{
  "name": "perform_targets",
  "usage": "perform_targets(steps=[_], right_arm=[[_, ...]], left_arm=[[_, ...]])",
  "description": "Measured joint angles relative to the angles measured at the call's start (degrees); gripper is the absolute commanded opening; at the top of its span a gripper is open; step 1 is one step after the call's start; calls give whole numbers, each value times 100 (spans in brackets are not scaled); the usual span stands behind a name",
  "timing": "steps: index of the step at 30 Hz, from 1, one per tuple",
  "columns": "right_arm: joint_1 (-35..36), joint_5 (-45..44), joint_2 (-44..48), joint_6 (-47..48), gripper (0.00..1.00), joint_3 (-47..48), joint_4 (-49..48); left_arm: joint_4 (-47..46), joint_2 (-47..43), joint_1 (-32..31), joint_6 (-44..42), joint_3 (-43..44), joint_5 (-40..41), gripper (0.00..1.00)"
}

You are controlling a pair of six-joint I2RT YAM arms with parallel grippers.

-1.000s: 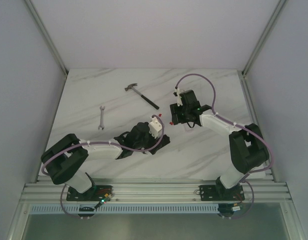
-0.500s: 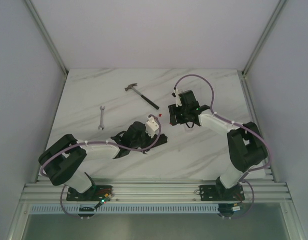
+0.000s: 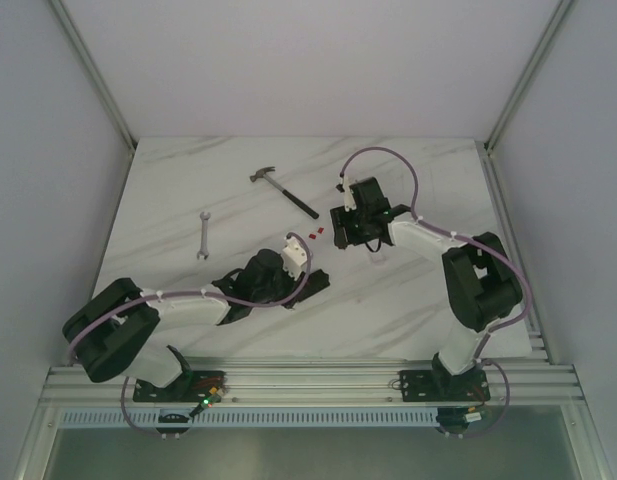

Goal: Snap on the fuse box
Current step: Adjust the fuse box base at the center of the board, then pick up the fuse from the center of the board.

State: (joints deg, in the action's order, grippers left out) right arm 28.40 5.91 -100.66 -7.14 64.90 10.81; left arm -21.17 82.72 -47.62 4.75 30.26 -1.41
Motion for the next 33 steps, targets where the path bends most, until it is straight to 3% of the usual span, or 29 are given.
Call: perform_targets(steps=[10, 20, 33], right_arm=[[278, -428, -297, -17, 63, 210, 46], [431, -1058, -658, -83, 62, 317, 61], [483, -1589, -796, -358, 62, 317, -9]], left_arm=[[256, -72, 98, 164, -55, 208, 85], [315, -774, 334, 476, -44, 238, 98], [323, -634, 1014, 1685, 238, 605, 100]])
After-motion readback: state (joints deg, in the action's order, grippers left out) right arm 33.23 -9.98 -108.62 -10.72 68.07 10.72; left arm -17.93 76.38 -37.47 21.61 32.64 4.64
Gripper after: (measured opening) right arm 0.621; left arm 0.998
